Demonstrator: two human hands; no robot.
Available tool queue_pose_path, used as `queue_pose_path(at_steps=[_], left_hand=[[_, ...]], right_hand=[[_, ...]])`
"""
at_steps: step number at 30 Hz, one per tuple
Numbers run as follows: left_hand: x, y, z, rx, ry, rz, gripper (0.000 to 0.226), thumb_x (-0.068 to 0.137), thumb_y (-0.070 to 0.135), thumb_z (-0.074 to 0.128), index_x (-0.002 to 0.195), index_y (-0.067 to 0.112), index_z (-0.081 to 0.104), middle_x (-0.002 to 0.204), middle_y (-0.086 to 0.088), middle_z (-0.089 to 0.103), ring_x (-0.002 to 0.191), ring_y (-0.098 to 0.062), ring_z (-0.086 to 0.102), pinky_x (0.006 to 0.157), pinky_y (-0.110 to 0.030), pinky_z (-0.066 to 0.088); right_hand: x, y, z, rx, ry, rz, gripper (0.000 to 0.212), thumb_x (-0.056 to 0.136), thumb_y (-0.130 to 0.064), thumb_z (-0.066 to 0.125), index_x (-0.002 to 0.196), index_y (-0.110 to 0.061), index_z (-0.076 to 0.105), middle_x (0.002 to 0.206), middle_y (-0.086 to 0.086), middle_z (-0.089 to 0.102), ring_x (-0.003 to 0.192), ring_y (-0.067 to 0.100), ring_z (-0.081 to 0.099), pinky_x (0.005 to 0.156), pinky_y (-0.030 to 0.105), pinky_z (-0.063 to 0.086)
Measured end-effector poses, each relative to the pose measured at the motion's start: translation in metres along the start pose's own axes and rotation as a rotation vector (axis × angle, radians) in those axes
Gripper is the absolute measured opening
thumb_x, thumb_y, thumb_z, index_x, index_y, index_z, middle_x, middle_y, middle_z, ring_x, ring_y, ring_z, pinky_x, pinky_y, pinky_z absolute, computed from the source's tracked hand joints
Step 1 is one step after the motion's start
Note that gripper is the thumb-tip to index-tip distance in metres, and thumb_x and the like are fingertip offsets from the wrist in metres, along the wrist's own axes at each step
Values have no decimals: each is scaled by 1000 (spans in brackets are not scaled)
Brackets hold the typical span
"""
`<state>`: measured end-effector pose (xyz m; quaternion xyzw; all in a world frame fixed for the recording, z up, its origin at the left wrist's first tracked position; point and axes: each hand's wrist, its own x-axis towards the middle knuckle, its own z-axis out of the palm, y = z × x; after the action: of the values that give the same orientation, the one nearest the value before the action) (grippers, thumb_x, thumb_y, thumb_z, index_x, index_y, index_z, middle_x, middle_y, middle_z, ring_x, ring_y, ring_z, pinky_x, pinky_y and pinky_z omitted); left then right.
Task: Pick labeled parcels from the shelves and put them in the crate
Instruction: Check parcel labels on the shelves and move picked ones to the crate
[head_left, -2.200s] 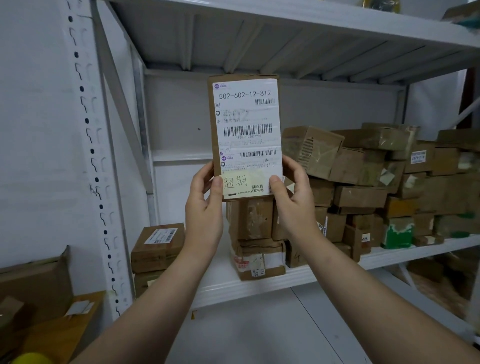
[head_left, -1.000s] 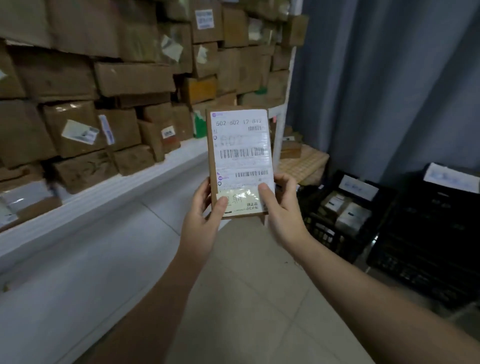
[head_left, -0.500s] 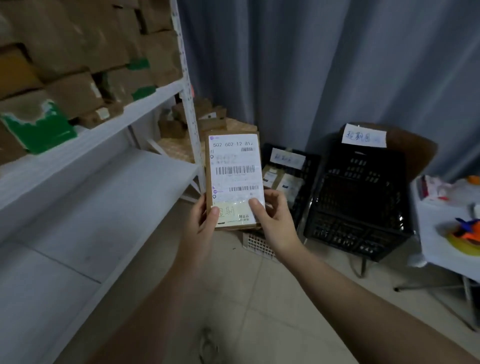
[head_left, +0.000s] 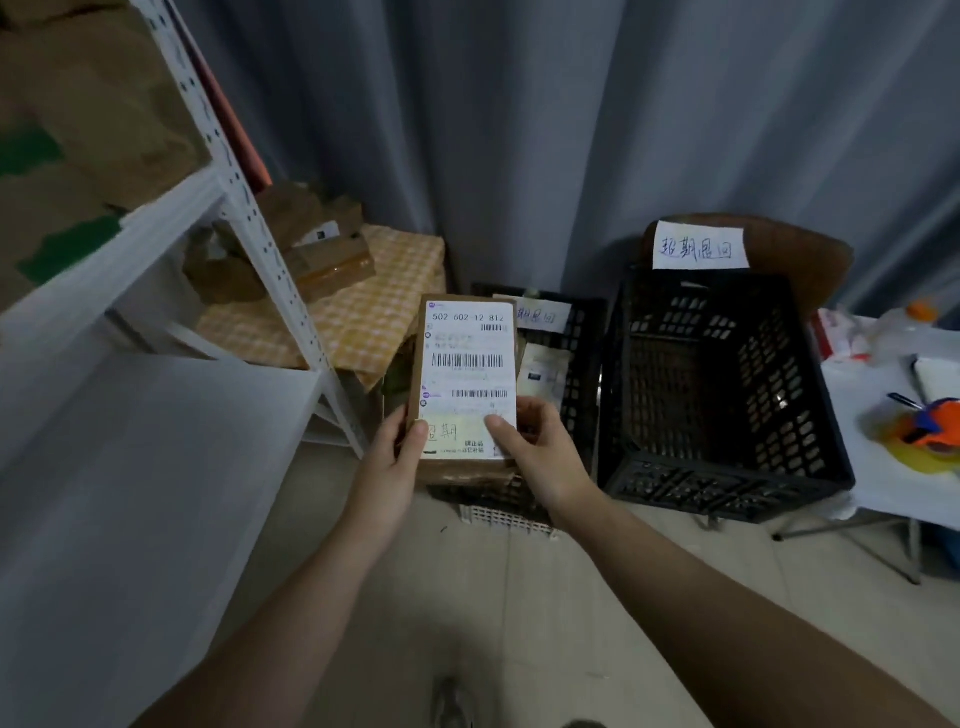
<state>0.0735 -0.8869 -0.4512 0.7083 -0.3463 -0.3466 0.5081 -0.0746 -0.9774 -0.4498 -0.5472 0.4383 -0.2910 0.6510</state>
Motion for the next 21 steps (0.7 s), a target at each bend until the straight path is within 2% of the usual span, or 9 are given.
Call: queue_pose_path(at_steps=[5,7,8,10,11,14,17,18,21], left_hand=[[68,-14,30,21,-68,-67,32,100,29,40,131,25,44,104,15,57,88,8,54,62,-2,42],[94,-19,50,22,-93,-102,30,101,28,39,131,28,39,105,14,54,87,7,51,65,-3,42],[109,-25,61,26,-105,-122,32,101,29,38,133,27,37,111,10,56,90,4,52,72,-8,43],[139,-37,83,57,-121,-162,39,101,31,38,139,24,35,126,0,54,99,-8,54,86,-25,47],[154,-42,93,79,-129,-182,41,101,33,37,141,24,33,129,0,53,101,-10,53,86,-28,46],[198,-59,119,116,-151,-201,42,101,32,37,142,29,29,124,10,51,96,0,52,72,-9,40],[245,-72,137,181,-189,-119,36,100,25,42,133,36,32,116,28,46,102,18,47,76,1,34],[261,-80,141,228,-189,-90,40,99,24,45,136,33,33,119,29,42,107,19,43,82,0,31],[307,-108,148,392,-219,-50,50,97,27,49,144,24,33,136,11,39,120,4,34,93,-12,30]], right_hand=[[58,20,-22,35,16,109,55,85,-35,70,132,-25,44,125,-5,60,102,10,65,89,34,55],[84,27,-36,52,-4,167,60,82,-38,73,132,-33,41,126,-7,58,105,10,64,92,36,54],[98,29,-43,70,-18,203,63,80,-39,75,132,-36,39,125,-7,59,104,10,64,91,36,54],[128,36,-56,95,-36,262,70,78,-37,77,133,-37,34,122,-7,61,100,9,66,86,31,56],[144,42,-63,85,-38,274,72,79,-35,76,135,-35,32,120,-8,61,98,7,67,80,26,57],[196,61,-80,38,-50,309,77,83,-31,74,143,-31,25,120,-9,62,97,4,66,71,17,54],[246,82,-92,-18,-67,341,75,82,-34,73,143,-32,29,119,-11,63,99,3,65,73,15,53],[262,90,-95,-28,-70,357,71,83,-34,72,141,-34,31,118,-11,63,99,2,65,75,16,53],[312,114,-97,-77,-62,355,59,84,-33,71,136,-31,42,115,-8,66,100,8,67,87,29,56]])
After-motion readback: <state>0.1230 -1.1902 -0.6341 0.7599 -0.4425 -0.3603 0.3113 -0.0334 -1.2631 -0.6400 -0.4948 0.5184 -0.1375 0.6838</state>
